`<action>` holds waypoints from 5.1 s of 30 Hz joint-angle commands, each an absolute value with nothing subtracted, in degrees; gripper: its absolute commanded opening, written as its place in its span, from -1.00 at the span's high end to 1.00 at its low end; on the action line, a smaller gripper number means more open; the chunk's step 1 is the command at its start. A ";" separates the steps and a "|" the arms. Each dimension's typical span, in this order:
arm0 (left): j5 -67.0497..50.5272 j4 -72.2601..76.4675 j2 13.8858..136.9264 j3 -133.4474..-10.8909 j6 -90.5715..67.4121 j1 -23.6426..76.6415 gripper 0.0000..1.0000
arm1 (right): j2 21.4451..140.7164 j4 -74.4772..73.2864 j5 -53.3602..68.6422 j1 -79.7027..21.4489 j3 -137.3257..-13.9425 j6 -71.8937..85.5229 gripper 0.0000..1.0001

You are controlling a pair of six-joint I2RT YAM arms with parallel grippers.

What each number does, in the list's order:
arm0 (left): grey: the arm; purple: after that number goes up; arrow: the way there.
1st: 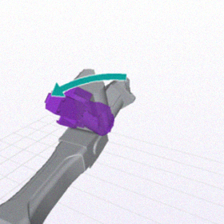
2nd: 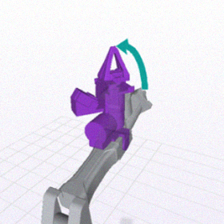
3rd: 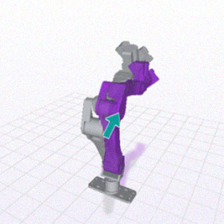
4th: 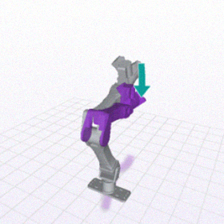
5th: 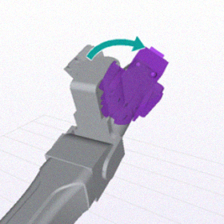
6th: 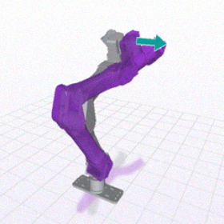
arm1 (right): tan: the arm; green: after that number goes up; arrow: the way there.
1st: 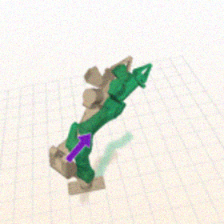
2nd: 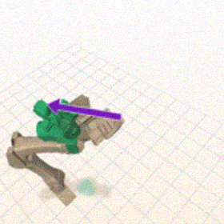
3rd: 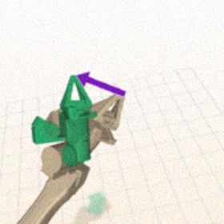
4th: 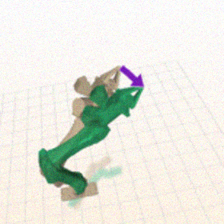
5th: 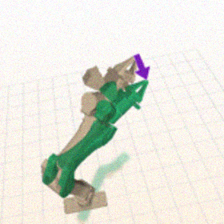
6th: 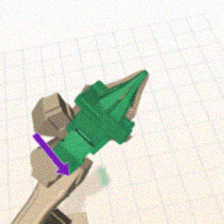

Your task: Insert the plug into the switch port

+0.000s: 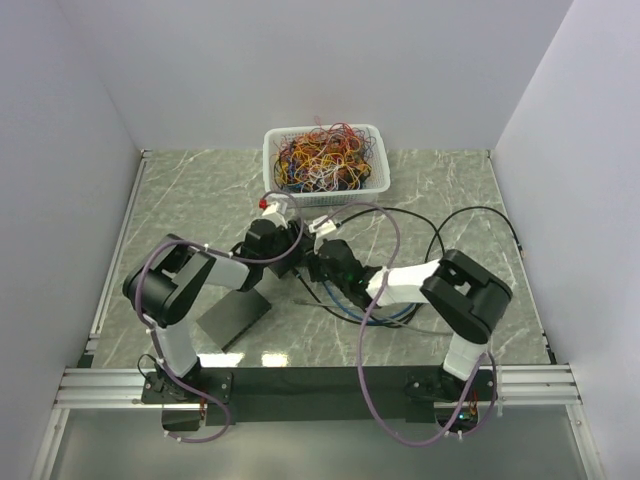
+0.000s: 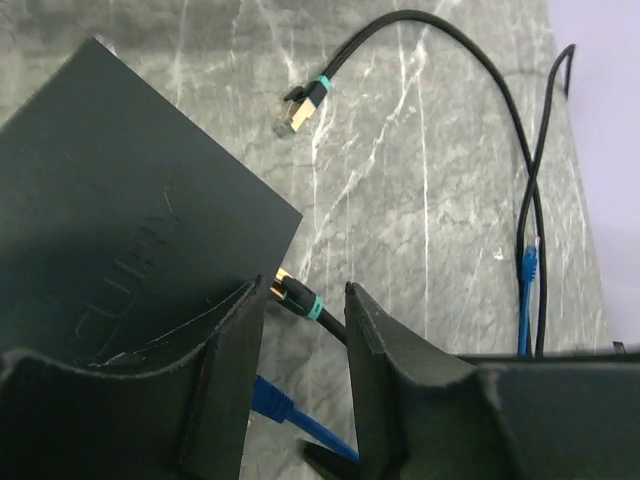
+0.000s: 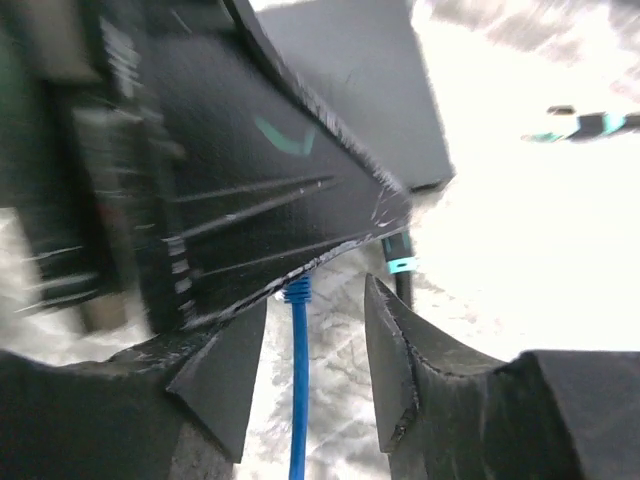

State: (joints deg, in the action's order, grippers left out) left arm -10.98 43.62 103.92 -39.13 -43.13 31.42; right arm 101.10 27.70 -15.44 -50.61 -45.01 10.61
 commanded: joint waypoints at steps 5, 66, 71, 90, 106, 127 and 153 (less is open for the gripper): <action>-8.62 21.54 101.52 -47.27 -38.41 29.27 0.09 | 88.52 29.99 -21.18 -53.78 -45.00 11.34 -0.23; 1.14 5.80 65.13 -31.91 -39.11 20.65 0.05 | 103.36 -3.69 -8.35 -62.58 -57.39 9.84 0.52; 1.41 5.63 64.60 -31.99 -39.46 20.57 0.07 | 102.57 -2.81 -7.65 -62.67 -56.43 9.84 0.81; -0.43 1.75 49.05 -32.00 -46.49 20.65 0.12 | 84.73 -2.63 -15.90 -62.84 -59.85 11.69 1.00; -2.38 9.58 52.02 -31.37 -50.54 26.27 0.18 | 80.95 4.75 -15.74 -59.59 -59.59 10.99 1.00; -0.18 14.15 55.02 -33.66 -51.77 35.24 0.18 | 84.02 5.10 -14.68 -58.62 -59.85 11.87 1.00; 1.67 15.91 58.62 -33.13 -52.12 35.95 0.19 | 78.93 9.93 -11.43 -57.74 -54.50 13.09 1.00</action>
